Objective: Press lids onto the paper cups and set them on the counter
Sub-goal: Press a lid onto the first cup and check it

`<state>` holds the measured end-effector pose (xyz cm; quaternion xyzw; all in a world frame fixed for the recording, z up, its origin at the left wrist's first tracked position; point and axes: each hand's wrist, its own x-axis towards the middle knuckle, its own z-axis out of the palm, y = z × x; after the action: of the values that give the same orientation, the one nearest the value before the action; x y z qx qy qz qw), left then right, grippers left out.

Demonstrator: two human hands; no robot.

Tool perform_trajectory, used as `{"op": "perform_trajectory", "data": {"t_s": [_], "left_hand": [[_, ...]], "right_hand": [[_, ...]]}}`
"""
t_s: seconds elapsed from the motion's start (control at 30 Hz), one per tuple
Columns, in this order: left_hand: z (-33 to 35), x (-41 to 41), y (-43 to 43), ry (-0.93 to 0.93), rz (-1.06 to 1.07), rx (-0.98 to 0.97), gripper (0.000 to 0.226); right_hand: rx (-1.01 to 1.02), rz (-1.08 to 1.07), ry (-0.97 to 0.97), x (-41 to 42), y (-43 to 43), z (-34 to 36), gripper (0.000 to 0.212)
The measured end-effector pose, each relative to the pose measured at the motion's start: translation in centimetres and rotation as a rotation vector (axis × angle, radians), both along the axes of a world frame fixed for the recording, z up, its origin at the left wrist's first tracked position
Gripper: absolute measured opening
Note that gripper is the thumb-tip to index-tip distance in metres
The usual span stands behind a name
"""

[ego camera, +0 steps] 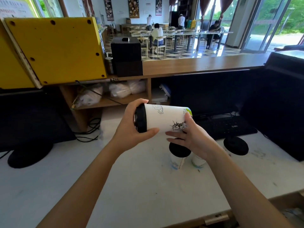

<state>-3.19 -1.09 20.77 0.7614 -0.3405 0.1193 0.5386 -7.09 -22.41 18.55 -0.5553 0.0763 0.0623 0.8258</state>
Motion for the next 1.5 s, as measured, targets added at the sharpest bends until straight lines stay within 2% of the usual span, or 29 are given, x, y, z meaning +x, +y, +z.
{"op": "perform_trajectory", "data": {"t_s": [0.1, 0.17, 0.23, 0.3, 0.4, 0.5, 0.67, 0.8, 0.9, 1.1, 1.23, 1.3, 1.33, 1.4, 1.47, 1.5], "left_hand": [[-0.3, 0.0, -0.4, -0.205, 0.032, 0.053, 0.075], [-1.0, 0.3, -0.9, -0.240, 0.034, 0.062, 0.078], [-1.9, 0.9, -1.1, -0.153, 0.013, 0.077, 0.086], [-2.5, 1.8, -0.9, -0.009, -0.019, 0.125, 0.093], [-3.0, 3.8, -0.9, 0.043, 0.018, 0.223, 0.090], [-2.1, 5.9, -2.0, 0.045, 0.095, 0.219, 0.088], [-0.6, 8.7, -4.4, 0.105, 0.103, 0.003, 0.075], [-2.3, 9.7, -5.7, 0.193, 0.110, -0.123, 0.065], [-4.3, 9.8, -6.1, 0.272, 0.096, -0.167, 0.065], [-7.3, 10.3, -5.8, 0.446, 0.040, -0.190, 0.079], [-7.4, 10.1, -6.2, 0.444, 0.057, -0.187, 0.081], [-7.4, 10.0, -6.5, 0.479, 0.059, -0.245, 0.084], [-7.4, 9.8, -6.7, 0.544, 0.064, -0.309, 0.086], [-7.5, 9.1, -7.3, 0.804, 0.017, -0.499, 0.079], [-7.4, 8.0, -8.0, 1.088, -0.177, -0.756, 0.075], [-7.2, 7.7, -8.2, 1.154, -0.251, -0.885, 0.077]], "right_hand": [[0.310, -0.021, -0.081, -0.3, 1.2, -0.5, 0.053], [0.485, -0.056, -0.105, 0.0, 1.9, -0.6, 0.044], [0.533, -0.110, -0.104, 0.4, 2.2, -0.1, 0.036], [0.489, -0.181, -0.089, 1.2, 2.1, 0.8, 0.027], [0.287, -0.239, -0.113, 3.0, 1.8, 3.0, 0.025], [-0.022, -0.234, -0.203, 5.1, 1.5, 6.2, 0.042], [-0.449, -0.256, -0.277, 8.8, 1.4, 10.7, 0.057], [-0.784, -0.245, -0.322, 11.0, 2.0, 11.2, 0.065], [-0.912, -0.207, -0.296, 11.8, 2.4, 9.9, 0.067], [-0.907, -0.166, -0.261, 12.3, 2.4, 7.7, 0.059], [-0.953, -0.154, -0.266, 12.4, 2.5, 7.7, 0.056], [-0.925, -0.181, -0.285, 12.4, 2.4, 7.8, 0.057], [-0.883, -0.207, -0.291, 12.4, 2.3, 7.9, 0.059], [-0.747, -0.267, -0.280, 12.2, 2.1, 7.8, 0.061], [-0.558, -0.302, -0.248, 11.7, 2.0, 7.1, 0.058], [-0.465, -0.310, -0.226, 11.4, 2.0, 6.6, 0.057]]}}
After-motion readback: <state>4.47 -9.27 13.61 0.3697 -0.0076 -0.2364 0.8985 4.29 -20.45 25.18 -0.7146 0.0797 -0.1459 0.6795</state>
